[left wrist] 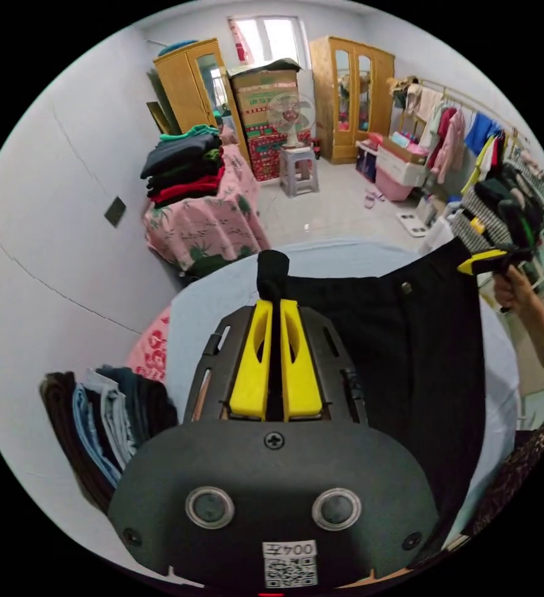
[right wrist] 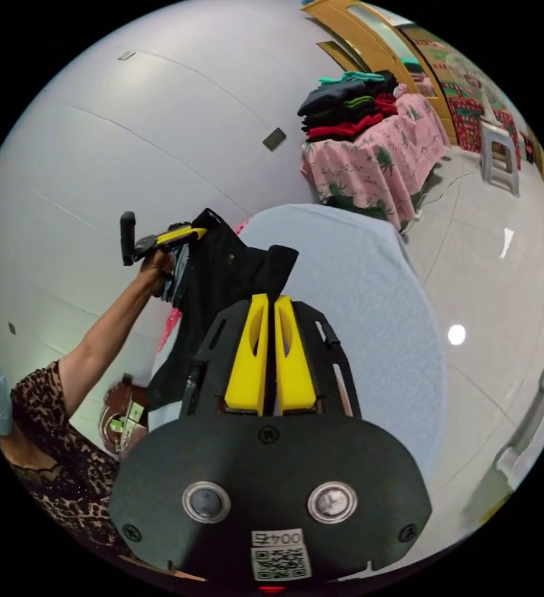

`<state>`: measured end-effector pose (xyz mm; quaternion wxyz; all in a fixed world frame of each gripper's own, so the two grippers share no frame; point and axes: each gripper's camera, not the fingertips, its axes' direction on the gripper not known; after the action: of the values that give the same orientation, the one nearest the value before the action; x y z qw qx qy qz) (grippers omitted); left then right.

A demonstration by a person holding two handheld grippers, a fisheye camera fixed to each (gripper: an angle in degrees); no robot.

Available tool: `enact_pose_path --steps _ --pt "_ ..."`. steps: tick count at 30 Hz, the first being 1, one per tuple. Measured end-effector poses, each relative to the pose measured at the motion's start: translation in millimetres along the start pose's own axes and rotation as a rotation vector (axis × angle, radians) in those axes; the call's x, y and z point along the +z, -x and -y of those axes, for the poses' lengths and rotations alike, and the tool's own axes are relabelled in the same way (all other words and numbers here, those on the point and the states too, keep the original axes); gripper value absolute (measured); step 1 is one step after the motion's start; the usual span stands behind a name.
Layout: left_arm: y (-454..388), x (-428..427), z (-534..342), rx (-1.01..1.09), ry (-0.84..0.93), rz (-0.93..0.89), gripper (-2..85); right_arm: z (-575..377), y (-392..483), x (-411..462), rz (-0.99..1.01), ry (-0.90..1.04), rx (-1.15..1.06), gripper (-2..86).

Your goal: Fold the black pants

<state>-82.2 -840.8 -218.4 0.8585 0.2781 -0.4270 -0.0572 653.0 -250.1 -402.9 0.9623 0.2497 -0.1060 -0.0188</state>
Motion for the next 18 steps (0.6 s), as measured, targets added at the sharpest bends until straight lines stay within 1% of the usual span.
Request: enact_pose_path --steps 5,10,12,14,15,16,17,18 --pt "-7 57 15 -0.026 0.114 0.085 3.1 27 -15 47 -0.127 0.105 -0.023 -0.1" --pt "-17 111 0 -0.098 0.214 0.13 5.0 42 -29 103 -0.243 0.257 -0.022 0.5" --pt "-17 120 -9 -0.149 0.211 0.127 7.3 43 -31 107 -0.24 0.249 -0.023 1.1" --pt "-10 121 -23 -0.223 0.164 0.124 14.1 44 -36 107 -0.196 0.249 -0.007 2.5" --pt "-7 121 -27 -0.245 0.153 0.12 17.0 44 -39 104 -0.175 0.237 0.012 4.8" --pt "1 119 -34 -0.295 0.149 0.092 22.7 43 -40 98 -0.189 0.205 0.028 7.4" --pt "9 116 -42 -0.336 0.144 0.028 24.7 43 -39 94 -0.215 0.186 0.042 8.9" --pt "13 114 -46 -0.353 0.137 -0.013 25.6 41 -38 85 -0.283 0.15 0.067 12.1"
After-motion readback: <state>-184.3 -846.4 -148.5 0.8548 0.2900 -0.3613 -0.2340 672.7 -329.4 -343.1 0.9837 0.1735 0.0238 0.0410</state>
